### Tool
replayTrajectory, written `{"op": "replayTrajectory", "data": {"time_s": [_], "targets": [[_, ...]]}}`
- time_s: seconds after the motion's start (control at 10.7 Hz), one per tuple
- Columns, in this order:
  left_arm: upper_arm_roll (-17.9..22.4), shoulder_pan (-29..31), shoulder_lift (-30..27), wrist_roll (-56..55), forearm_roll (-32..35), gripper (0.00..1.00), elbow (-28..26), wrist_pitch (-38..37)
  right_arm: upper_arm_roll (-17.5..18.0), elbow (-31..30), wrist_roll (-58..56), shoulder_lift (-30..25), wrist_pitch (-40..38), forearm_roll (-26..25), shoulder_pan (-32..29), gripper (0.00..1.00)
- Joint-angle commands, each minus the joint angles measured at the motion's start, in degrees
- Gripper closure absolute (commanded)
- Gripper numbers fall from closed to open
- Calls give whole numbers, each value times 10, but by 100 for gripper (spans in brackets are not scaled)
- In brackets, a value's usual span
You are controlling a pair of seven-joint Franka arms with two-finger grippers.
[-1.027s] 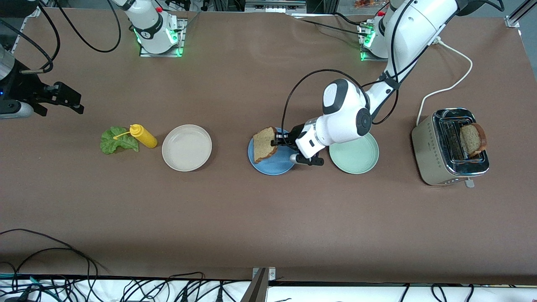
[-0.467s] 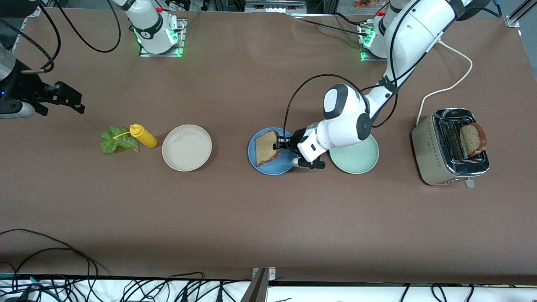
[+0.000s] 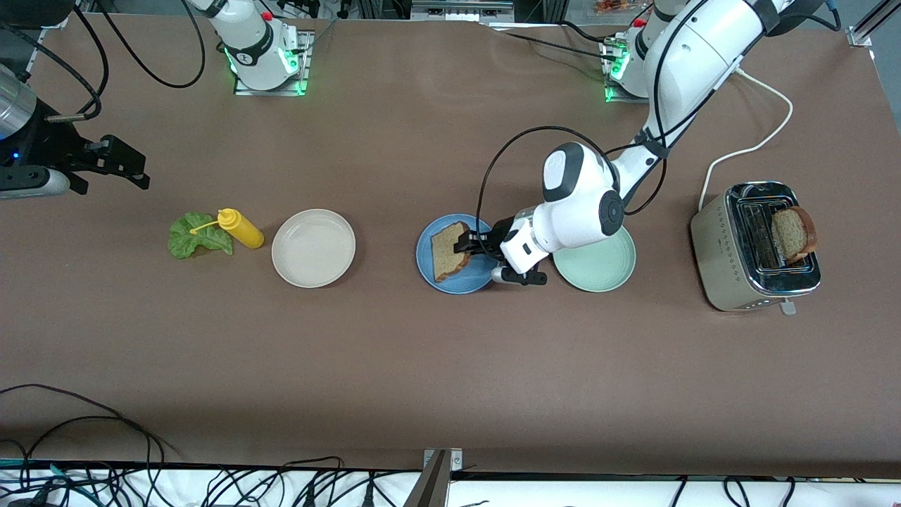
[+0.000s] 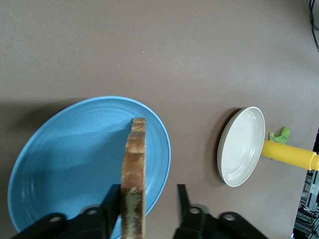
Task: Make sandwich in blue plate with both arms
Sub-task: 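Lower the bread onto the blue plate and open the left gripper, then raise the left gripper toward the toaster while the right gripper reaches the lettuce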
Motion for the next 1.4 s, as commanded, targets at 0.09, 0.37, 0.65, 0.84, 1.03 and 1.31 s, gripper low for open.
{"op": "replayTrajectory", "data": {"time_s": [0.09, 0.37, 0.65, 0.84, 1.03, 1.31], "targets": [[18, 3, -29, -13, -17, 19, 4, -2, 0, 8, -6, -4, -10, 6, -1, 0], [50, 4, -100, -47, 27, 17, -23, -34, 1, 8, -6, -4, -10, 6, 0, 0], [88, 7, -150, -70, 100, 0, -23, -112, 2, 8, -6, -5, -9, 6, 0, 0], [91, 33, -187, -75, 166, 0, -21, -188, 2, 6, -15, 1, -11, 6, 0, 0], [91, 59, -225, -76, 223, 0, -16, -248, 1, 6, -20, 8, -12, 6, 0, 0], [91, 79, -275, -75, 309, 0, -16, -313, 0, 2, -37, 31, -13, 6, -1, 0]]}}
